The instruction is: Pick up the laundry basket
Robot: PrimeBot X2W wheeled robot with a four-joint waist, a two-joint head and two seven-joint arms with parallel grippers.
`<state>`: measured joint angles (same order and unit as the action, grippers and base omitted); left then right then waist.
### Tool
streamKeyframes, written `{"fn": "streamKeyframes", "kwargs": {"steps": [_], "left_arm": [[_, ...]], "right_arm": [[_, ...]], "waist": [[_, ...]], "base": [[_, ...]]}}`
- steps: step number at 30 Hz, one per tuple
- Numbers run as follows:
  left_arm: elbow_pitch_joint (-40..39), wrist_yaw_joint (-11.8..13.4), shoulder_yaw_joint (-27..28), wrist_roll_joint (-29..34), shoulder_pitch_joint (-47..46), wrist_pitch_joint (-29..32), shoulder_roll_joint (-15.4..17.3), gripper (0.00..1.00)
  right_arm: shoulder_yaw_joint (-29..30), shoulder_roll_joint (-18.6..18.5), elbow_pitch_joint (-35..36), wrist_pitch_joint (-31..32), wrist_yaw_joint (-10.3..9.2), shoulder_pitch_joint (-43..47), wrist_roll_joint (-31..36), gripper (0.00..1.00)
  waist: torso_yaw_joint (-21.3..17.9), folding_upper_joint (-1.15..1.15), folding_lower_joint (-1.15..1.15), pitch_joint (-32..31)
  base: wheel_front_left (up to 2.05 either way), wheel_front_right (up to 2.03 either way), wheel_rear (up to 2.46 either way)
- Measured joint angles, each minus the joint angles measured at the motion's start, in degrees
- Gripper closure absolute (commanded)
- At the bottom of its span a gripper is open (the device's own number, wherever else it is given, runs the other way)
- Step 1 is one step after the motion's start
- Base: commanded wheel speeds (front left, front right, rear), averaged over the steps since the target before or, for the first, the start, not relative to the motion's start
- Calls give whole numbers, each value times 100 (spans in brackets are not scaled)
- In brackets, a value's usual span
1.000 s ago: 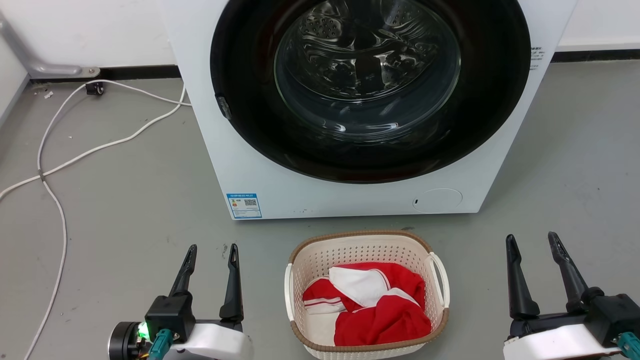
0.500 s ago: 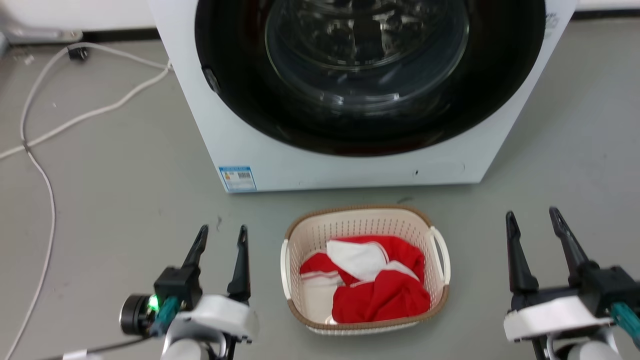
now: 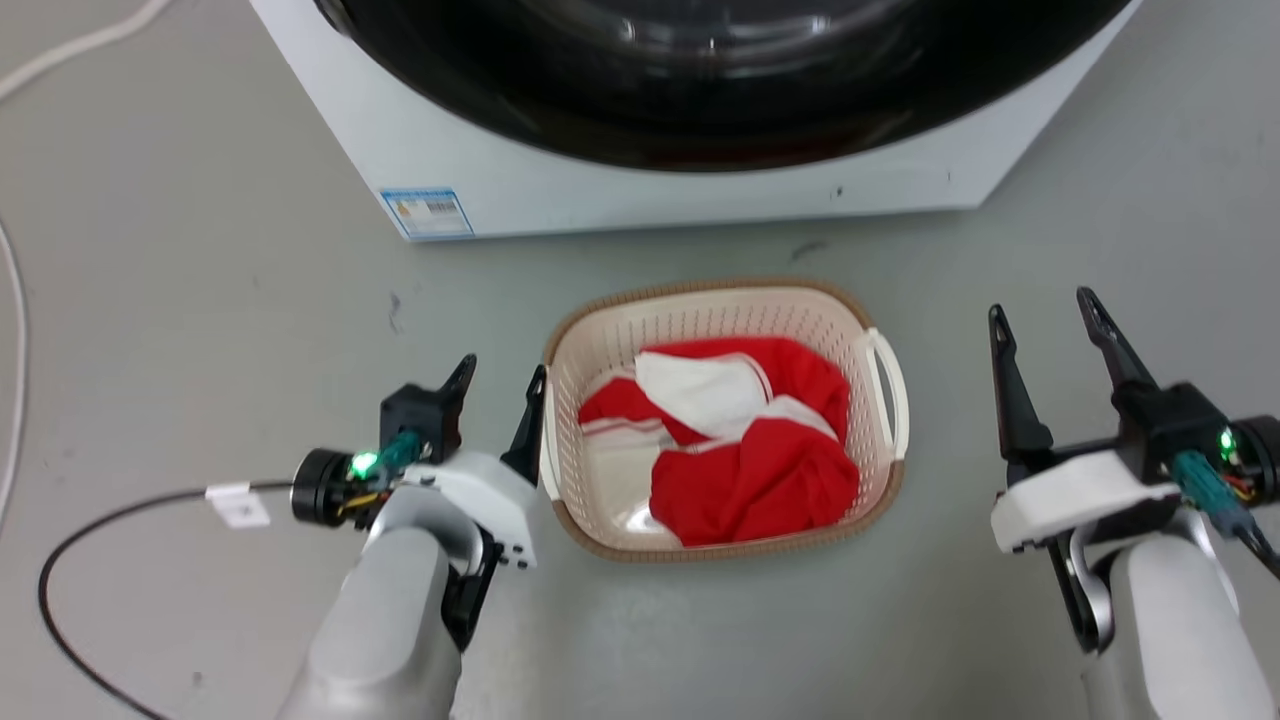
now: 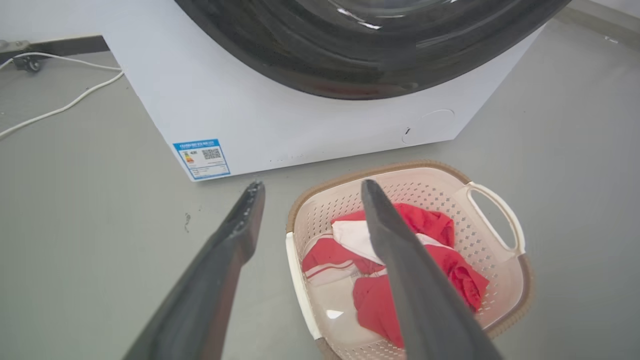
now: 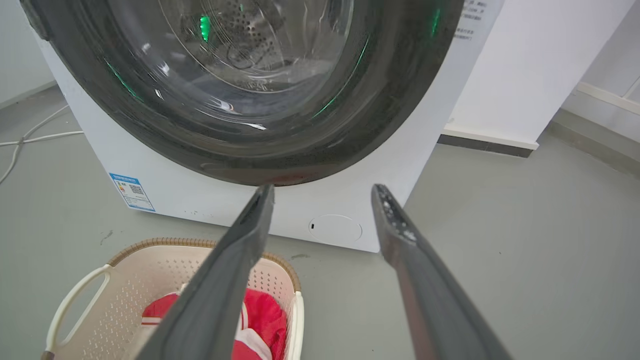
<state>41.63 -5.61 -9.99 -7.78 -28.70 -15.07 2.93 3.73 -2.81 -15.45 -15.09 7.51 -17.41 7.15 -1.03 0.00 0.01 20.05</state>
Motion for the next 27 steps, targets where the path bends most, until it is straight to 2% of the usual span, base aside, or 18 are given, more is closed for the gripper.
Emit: {"fn": "streamKeyframes", "kwargs": {"steps": [10,16,27], "left_arm": [[1641,-127,-143,-63,-1215,35,74,0],[2359,-154,-232,-164,-1861,37,99,0],[2960,-178,-424,-449,-2533,238,126,0]], "right_arm": [[30,-7,-1394,0,0,-1022,413,0],[33,-69,-2251,0,0,-1567,605,0],[-49,-146,-3627,0,1,-2597,929,0]], "waist": [[-155,0,0,973],[-206,0,0,1532],[-153,0,0,2323]], "base": [[0,0,0],[0,0,0],[0,0,0]]}}
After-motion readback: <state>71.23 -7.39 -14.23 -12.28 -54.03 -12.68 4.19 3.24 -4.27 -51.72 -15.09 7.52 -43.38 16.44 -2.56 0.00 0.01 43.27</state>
